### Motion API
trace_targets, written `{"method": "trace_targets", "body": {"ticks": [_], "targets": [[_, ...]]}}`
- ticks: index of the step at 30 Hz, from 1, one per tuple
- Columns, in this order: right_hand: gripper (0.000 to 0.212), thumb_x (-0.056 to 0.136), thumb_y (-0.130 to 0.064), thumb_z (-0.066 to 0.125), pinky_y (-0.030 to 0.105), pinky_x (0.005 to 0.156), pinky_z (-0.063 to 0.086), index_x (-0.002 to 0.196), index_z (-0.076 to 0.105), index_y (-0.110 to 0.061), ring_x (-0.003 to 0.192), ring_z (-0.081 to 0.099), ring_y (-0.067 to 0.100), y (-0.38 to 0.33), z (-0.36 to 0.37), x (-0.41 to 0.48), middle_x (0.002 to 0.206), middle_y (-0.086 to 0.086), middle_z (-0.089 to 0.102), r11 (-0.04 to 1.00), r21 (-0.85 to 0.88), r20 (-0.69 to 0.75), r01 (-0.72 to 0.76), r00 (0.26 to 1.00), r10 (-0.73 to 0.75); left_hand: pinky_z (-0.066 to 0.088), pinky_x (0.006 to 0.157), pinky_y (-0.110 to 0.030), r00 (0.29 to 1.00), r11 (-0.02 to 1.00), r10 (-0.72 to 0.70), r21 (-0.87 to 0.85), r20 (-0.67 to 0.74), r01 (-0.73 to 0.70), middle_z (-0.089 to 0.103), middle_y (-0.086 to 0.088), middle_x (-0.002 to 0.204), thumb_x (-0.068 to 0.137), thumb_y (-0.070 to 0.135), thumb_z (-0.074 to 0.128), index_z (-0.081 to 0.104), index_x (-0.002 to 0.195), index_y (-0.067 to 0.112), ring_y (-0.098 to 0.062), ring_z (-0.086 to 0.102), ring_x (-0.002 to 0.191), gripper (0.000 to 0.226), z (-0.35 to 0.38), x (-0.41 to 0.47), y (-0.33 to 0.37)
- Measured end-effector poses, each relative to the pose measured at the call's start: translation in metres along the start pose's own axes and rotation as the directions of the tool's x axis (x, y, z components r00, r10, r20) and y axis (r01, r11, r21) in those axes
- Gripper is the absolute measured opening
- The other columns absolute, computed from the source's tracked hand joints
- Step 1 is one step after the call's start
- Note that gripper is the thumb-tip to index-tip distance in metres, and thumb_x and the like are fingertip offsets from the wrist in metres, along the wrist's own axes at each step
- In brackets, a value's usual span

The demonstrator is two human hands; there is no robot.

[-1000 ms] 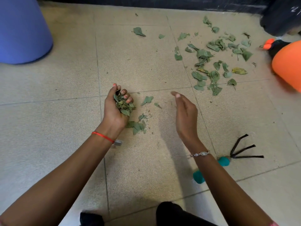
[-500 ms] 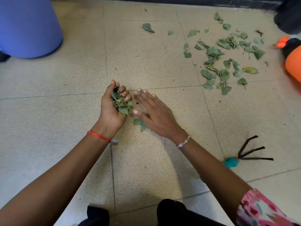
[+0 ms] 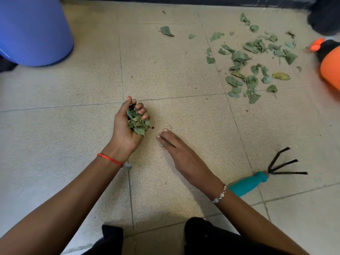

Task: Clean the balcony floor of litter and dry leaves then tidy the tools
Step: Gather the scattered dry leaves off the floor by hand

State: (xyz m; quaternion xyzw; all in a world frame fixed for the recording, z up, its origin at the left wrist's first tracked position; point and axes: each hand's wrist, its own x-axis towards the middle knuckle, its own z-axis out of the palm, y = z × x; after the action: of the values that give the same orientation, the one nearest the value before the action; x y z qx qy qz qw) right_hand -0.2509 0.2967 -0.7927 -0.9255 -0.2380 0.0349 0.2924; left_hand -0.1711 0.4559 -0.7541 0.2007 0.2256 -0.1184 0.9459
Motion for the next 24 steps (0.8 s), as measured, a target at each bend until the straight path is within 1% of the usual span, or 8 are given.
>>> {"method": "trace_targets", "body": {"ticks": [7,10,11,13,15,17,20,24], "targets": [[0.032,0.076,0.011,0.060,0.020,0.105,0.036,0.107,0.065,0.005,0.116,0.056,0.022,0.011,-0.008,-0.012,0.118,0.016,0.062,0.994,-0.109,-0.176,0.030,0.983,-0.049,0.040,0.048,-0.017,0.999,0.998,-0.051,-0.033,-0.003,0.051,0.046,0.002,0.062,0.092,0.019,0.045,0.050,0.072,0.013,-0.009,0.044,0.053,0.021,-0.002,-0.012,-0.006],[0.022,0.078,0.010,0.062,0.023,0.090,0.050,0.096,0.070,0.002,0.099,0.066,0.020,0.008,-0.016,0.003,0.102,0.012,0.068,0.985,0.090,-0.409,-0.146,0.897,0.170,0.040,0.049,-0.018,0.997,0.996,-0.074,-0.040,-0.002,0.074,0.047,0.001,0.063,0.089,0.018,0.047,0.051,0.071,0.012,-0.009,0.044,0.054,0.019,0.000,-0.014,-0.008],[0.019,0.080,0.009,0.062,0.021,0.084,0.052,0.095,0.071,-0.001,0.096,0.066,0.015,0.003,-0.023,0.010,0.098,0.007,0.069,0.917,0.324,-0.451,-0.231,0.814,0.364,0.040,0.049,-0.018,0.997,0.996,-0.081,-0.040,-0.011,0.080,0.048,0.001,0.063,0.091,0.019,0.046,0.052,0.071,0.012,-0.010,0.044,0.054,0.022,0.000,-0.015,-0.009],[0.018,0.082,0.005,0.063,0.015,0.078,0.051,0.095,0.071,-0.005,0.091,0.066,0.005,-0.010,-0.035,0.025,0.095,0.000,0.069,0.604,0.745,-0.286,-0.285,0.681,0.674,0.041,0.049,-0.018,0.995,0.995,-0.097,-0.035,-0.021,0.097,0.048,0.000,0.063,0.094,0.020,0.044,0.054,0.071,0.011,-0.010,0.045,0.054,0.026,0.001,-0.017,-0.012],[0.017,0.082,0.004,0.063,0.015,0.079,0.050,0.097,0.070,-0.003,0.091,0.066,0.002,-0.025,-0.042,0.035,0.097,0.002,0.070,0.430,0.878,-0.180,-0.211,0.686,0.705,0.042,0.050,-0.019,0.993,0.993,-0.119,-0.022,-0.021,0.118,0.050,-0.001,0.065,0.094,0.021,0.044,0.054,0.073,0.010,-0.011,0.047,0.056,0.025,0.003,-0.020,-0.015],[0.018,0.083,0.005,0.063,0.018,0.083,0.050,0.097,0.070,-0.002,0.095,0.066,0.006,-0.045,-0.046,0.045,0.099,0.004,0.070,0.493,0.861,-0.240,-0.129,0.750,0.616,0.046,0.056,-0.021,0.989,0.990,-0.143,-0.016,-0.031,0.142,0.054,-0.003,0.067,0.093,0.023,0.045,0.056,0.075,0.010,-0.012,0.051,0.061,0.025,0.004,-0.022,-0.016],[0.020,0.085,0.007,0.059,0.016,0.089,0.048,0.098,0.071,-0.001,0.099,0.062,0.007,-0.066,-0.039,0.056,0.101,0.006,0.068,0.744,0.664,-0.367,-0.071,0.836,0.407,0.054,0.071,-0.022,0.979,0.981,-0.194,-0.023,-0.057,0.193,0.064,-0.003,0.072,0.094,0.029,0.047,0.065,0.077,0.008,-0.014,0.062,0.072,0.032,0.008,-0.028,-0.016],[0.030,0.089,0.003,0.048,0.004,0.103,0.027,0.116,0.061,0.005,0.121,0.048,0.010,-0.073,-0.023,0.059,0.124,0.014,0.059,0.898,0.428,-0.292,-0.101,0.925,0.243,0.054,0.057,-0.018,0.982,0.985,-0.169,0.010,-0.084,0.170,0.065,0.000,0.066,0.096,0.029,0.044,0.069,0.061,0.009,-0.011,0.067,0.062,0.048,0.007,-0.028,-0.014]]}}
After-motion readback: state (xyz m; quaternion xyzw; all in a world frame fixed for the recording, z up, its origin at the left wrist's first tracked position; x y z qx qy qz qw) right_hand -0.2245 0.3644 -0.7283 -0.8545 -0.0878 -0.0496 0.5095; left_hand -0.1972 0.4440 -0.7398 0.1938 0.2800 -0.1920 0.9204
